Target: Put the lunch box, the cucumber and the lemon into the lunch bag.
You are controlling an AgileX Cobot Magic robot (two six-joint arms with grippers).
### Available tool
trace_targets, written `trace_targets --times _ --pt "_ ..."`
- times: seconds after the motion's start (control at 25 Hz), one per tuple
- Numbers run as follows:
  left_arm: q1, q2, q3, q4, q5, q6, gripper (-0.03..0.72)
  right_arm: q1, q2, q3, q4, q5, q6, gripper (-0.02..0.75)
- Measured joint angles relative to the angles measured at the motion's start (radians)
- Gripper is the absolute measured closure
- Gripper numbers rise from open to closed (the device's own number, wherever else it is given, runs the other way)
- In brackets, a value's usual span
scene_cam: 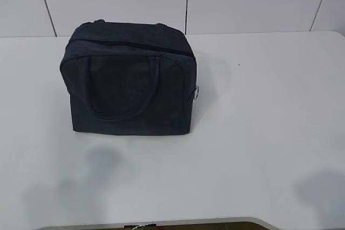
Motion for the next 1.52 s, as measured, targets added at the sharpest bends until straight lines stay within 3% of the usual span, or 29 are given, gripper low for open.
trace_targets --times 0.28,0.48,1.0,1.28,1.52 --pt "0.008 0.000 0.001 0.000 0.000 0.000 0.385 0.000 0.000 0.001 0.000 -0.001 0.000 0.384" --pt "0.100 0.000 0.001 0.000 0.000 0.000 0.394 -0.032 0.000 0.001 0.000 -0.002 0.000 0.384" --pt "0.428 0.000 0.001 -0.002 0.000 0.000 0.437 -0.418 0.000 0.001 0.000 -0.002 0.000 0.384" --pt "0.543 0.000 0.001 -0.004 0.000 0.000 0.443 -0.434 0.000 0.001 0.000 -0.002 0.000 0.384" --pt "0.574 0.000 0.001 -0.004 0.000 0.000 0.445 -0.434 0.000 0.001 0.000 -0.002 0.002 0.384"
